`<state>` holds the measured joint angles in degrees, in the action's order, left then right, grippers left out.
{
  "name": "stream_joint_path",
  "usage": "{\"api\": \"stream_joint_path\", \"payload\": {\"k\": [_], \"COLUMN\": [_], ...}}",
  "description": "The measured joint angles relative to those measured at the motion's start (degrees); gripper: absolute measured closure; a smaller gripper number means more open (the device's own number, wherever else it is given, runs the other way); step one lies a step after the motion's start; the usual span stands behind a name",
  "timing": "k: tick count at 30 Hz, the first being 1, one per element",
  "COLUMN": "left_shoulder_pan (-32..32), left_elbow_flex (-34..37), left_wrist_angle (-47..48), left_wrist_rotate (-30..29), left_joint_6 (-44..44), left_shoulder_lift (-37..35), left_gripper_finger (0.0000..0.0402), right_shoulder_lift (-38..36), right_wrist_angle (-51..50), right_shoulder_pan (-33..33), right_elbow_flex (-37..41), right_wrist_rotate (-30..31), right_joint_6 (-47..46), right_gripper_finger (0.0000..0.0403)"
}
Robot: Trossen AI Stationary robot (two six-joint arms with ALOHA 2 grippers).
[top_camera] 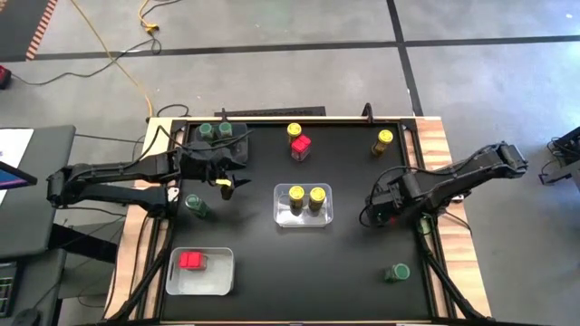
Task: Sort spices by type
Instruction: Put the red seasoning can into the gray bin
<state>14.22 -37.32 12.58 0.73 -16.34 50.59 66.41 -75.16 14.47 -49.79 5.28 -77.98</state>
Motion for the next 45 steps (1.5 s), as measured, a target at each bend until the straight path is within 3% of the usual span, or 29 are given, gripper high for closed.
{"api": "stream_joint_path", "payload": {"k": [6,15,22,34,39,45], "left_shoulder_pan": [-0.18,-5.30,-12.07,-16.78,-18.19,-18.78], "left_elbow_flex": [0.00,0.00,0.00,0.00,0.00,0.00], "left_wrist_angle": [-0.13,-0.91,-3.99,-7.43,-7.41,-8.88], "left_wrist_rotate": [0.00,2.32,2.35,1.83,1.81,1.79], "left_joint_6": [-4.02,0.01,3.61,8.43,7.30,8.11], "left_shoulder_lift": [0.00,0.00,-0.01,-0.02,-0.02,0.02], "left_gripper_finger": [0.0139,0.0139,0.0139,0.0139,0.0139,0.0139], "right_shoulder_lift": [-0.04,3.57,17.15,42.79,48.86,53.41], "right_wrist_angle": [-2.79,7.01,13.03,12.03,12.18,12.24], "right_shoulder_pan": [1.40,4.35,3.62,-0.99,-3.16,-5.01], "right_elbow_flex": [-11.82,-24.80,-36.57,-68.34,-75.27,-78.16], "right_wrist_rotate": [6.77,14.48,14.55,11.14,9.15,5.41], "right_joint_6": [7.52,12.94,24.05,43.58,47.01,48.89], "right_gripper_finger": [0.0165,0.0165,0.0165,0.0165,0.0165,0.0165]}}
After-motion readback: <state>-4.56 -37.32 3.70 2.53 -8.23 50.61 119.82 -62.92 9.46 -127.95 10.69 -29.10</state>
